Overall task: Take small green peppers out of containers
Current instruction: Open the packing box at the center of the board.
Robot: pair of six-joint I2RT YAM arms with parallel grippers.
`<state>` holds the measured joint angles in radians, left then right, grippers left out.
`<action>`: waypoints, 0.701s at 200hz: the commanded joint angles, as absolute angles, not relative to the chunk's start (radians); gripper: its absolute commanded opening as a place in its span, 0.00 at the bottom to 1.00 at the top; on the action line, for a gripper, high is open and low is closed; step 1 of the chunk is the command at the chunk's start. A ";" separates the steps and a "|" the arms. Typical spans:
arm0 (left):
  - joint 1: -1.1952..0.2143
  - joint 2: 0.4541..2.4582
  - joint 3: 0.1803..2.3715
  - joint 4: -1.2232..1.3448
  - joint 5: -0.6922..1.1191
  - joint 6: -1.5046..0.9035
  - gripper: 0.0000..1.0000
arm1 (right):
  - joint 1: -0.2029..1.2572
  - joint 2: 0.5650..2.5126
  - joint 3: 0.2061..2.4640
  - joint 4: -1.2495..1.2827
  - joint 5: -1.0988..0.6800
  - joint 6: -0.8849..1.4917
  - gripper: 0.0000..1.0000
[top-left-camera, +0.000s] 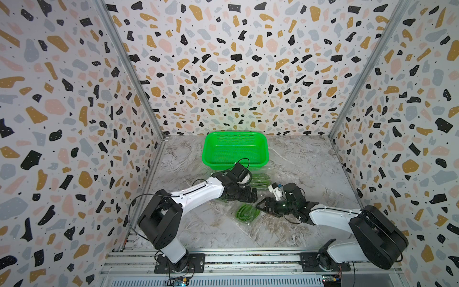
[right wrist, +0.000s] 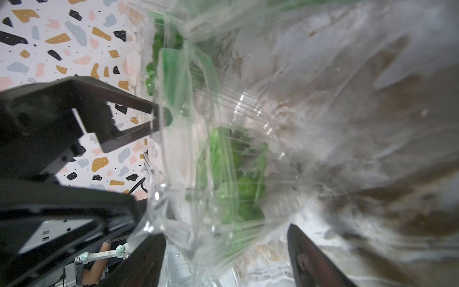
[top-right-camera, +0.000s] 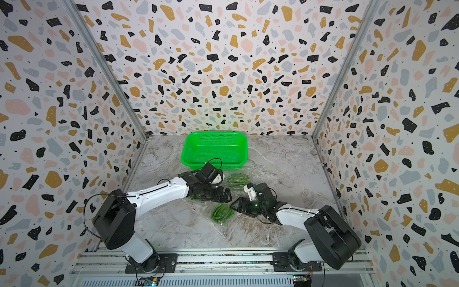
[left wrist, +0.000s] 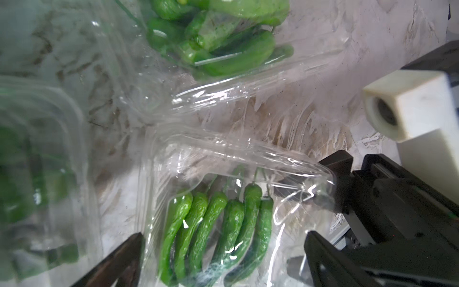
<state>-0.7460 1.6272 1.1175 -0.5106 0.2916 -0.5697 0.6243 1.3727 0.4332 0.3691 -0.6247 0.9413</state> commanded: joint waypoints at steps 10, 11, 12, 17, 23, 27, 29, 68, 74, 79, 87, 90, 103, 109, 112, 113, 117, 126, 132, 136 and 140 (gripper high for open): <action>-0.767 1.613 1.114 -0.433 0.404 -0.584 0.99 | 0.634 1.358 0.439 0.377 -0.598 0.933 0.79; -0.767 1.612 1.114 -0.435 0.402 -0.583 0.99 | 0.634 1.359 0.439 0.374 -0.597 0.933 0.79; -0.766 1.613 1.114 -0.436 0.402 -0.581 0.99 | 0.634 1.359 0.439 0.371 -0.596 0.932 0.79; -0.767 1.611 1.114 -0.441 0.398 -0.577 0.99 | 0.634 1.358 0.437 0.356 -0.590 0.930 0.78; -0.767 1.609 1.115 -0.449 0.393 -0.569 1.00 | 0.633 1.358 0.435 0.338 -0.580 0.930 0.77; -0.767 1.608 1.117 -0.454 0.389 -0.564 1.00 | 0.632 1.358 0.434 0.325 -0.572 0.928 0.76; -0.767 1.608 1.117 -0.456 0.388 -0.562 0.99 | 0.632 1.357 0.433 0.320 -0.568 0.928 0.76; -0.767 1.606 1.108 -0.482 0.362 -0.533 1.00 | 0.628 1.347 0.408 0.274 -0.529 0.929 0.63; -0.765 1.606 1.105 -0.481 0.360 -0.534 1.00 | 0.626 1.346 0.408 0.264 -0.525 0.923 0.61; -0.764 1.607 1.101 -0.476 0.360 -0.537 1.00 | 0.625 1.345 0.407 0.256 -0.522 0.919 0.60; -0.762 1.608 1.095 -0.464 0.363 -0.544 1.00 | 0.620 1.340 0.400 0.249 -0.519 0.916 0.58; -0.762 1.609 1.095 -0.462 0.363 -0.545 1.00 | 0.619 1.339 0.397 0.249 -0.517 0.916 0.58; -0.762 1.616 1.102 -0.460 0.370 -0.544 1.00 | 0.611 1.334 0.386 0.254 -0.518 0.916 0.56; -0.762 1.618 1.104 -0.460 0.373 -0.542 1.00 | 0.610 1.334 0.383 0.255 -0.516 0.917 0.56; -0.762 1.620 1.104 -0.460 0.373 -0.542 1.00 | 0.609 1.334 0.382 0.257 -0.515 0.916 0.55; -0.762 1.621 1.104 -0.459 0.374 -0.542 1.00 | 0.608 1.335 0.381 0.257 -0.516 0.916 0.55; -0.762 1.621 1.103 -0.457 0.375 -0.542 1.00 | 0.608 1.336 0.380 0.259 -0.515 0.916 0.55; -0.762 1.624 1.101 -0.447 0.381 -0.545 1.00 | 0.607 1.344 0.377 0.267 -0.517 0.917 0.55; -0.762 1.626 1.100 -0.442 0.387 -0.549 1.00 | 0.608 1.349 0.377 0.275 -0.519 0.919 0.55; -0.762 1.627 1.100 -0.439 0.390 -0.550 1.00 | 0.608 1.351 0.378 0.281 -0.520 0.920 0.55; -0.762 1.628 1.100 -0.436 0.394 -0.552 1.00 | 0.607 1.354 0.377 0.286 -0.522 0.922 0.55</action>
<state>-0.7578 1.6180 1.1149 -0.4767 0.3508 -0.5518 0.6117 1.3613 0.3794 0.2756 -0.5316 0.9325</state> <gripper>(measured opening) 0.999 0.550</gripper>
